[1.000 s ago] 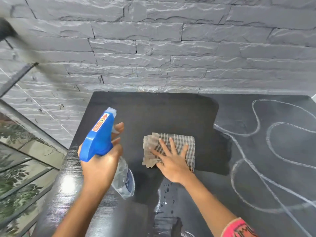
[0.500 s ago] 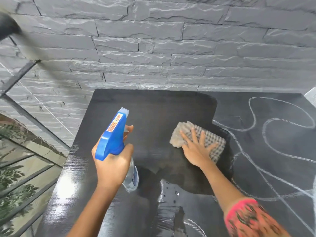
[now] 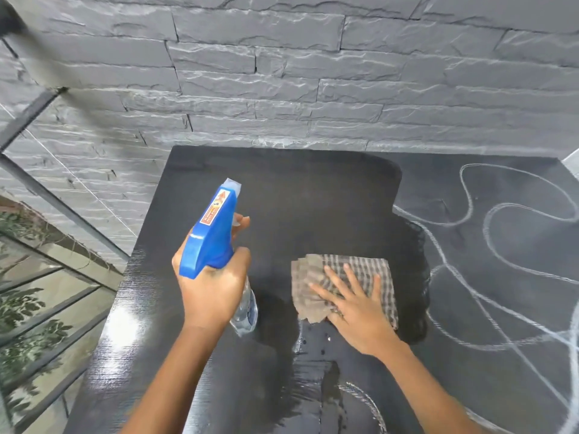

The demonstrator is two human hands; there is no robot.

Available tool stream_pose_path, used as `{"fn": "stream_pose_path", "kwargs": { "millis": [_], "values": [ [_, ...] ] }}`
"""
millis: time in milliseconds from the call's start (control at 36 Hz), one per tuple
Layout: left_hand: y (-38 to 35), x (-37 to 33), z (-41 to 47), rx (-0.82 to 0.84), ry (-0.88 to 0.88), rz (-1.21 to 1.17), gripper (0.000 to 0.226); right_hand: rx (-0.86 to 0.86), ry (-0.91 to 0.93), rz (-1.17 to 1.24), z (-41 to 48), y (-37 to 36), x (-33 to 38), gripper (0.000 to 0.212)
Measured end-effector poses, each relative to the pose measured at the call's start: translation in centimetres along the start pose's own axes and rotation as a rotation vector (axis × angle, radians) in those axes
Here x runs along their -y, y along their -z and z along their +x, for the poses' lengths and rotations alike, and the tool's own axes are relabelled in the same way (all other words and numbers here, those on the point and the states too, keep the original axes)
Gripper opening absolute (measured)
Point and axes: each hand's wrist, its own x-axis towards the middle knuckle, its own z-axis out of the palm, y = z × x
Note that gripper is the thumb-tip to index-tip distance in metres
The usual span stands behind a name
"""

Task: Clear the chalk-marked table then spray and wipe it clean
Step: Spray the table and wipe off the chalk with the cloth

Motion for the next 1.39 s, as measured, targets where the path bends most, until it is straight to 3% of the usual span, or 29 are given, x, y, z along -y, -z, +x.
{"fn": "stream_pose_path", "kwargs": {
  "millis": [111, 222, 361, 583, 667, 806, 917, 1083, 1194, 1306, 1389],
  "values": [
    [-0.2, 0.3, 0.2, -0.009, -0.039, 0.001, 0.035, -0.065, -0.295, 0.068, 0.3, 1.3, -4.2, 0.046],
    [-0.2, 0.3, 0.2, -0.017, -0.032, 0.002, 0.034, -0.086, -0.456, 0.188, 4.9, 3.3, -3.2, 0.049],
    [-0.2, 0.4, 0.4, -0.017, -0.048, -0.003, 0.030, -0.061, -0.227, 0.175, 6.2, 3.1, 2.3, 0.048],
    [-0.4, 0.1, 0.2, -0.025, -0.034, 0.009, 0.032, -0.081, 0.107, -0.058, -4.9, -2.0, 4.7, 0.059],
    [-0.3, -0.1, 0.1, -0.024, -0.035, 0.017, 0.032, -0.111, 0.090, -0.104, -8.1, -3.1, 1.7, 0.063],
    [-0.5, -0.4, 0.0, -0.041, -0.003, 0.023, 0.034, -0.096, -0.166, 0.048, -4.5, -0.9, -3.6, 0.051],
    [-0.8, -1.1, -0.4, -0.071, -0.029, 0.023, 0.037, -0.032, -0.314, 0.180, 0.3, 1.4, -1.0, 0.052],
    [-0.3, -1.5, -2.0, -0.090, -0.053, 0.022, 0.043, 0.006, 0.051, 0.039, -3.0, -0.4, 5.5, 0.053],
    [0.5, -1.8, -3.6, -0.063, -0.039, 0.029, 0.038, 0.022, 0.213, -0.072, -9.2, -2.6, 5.3, 0.057],
    [1.5, -1.4, -5.2, -0.047, -0.024, 0.034, 0.038, -0.019, 0.191, -0.149, -14.6, -4.2, 1.1, 0.070],
    [2.1, -1.1, -6.3, -0.040, -0.035, 0.050, 0.039, -0.008, 0.046, -0.091, -15.0, -3.3, -2.2, 0.063]
  ]
}}
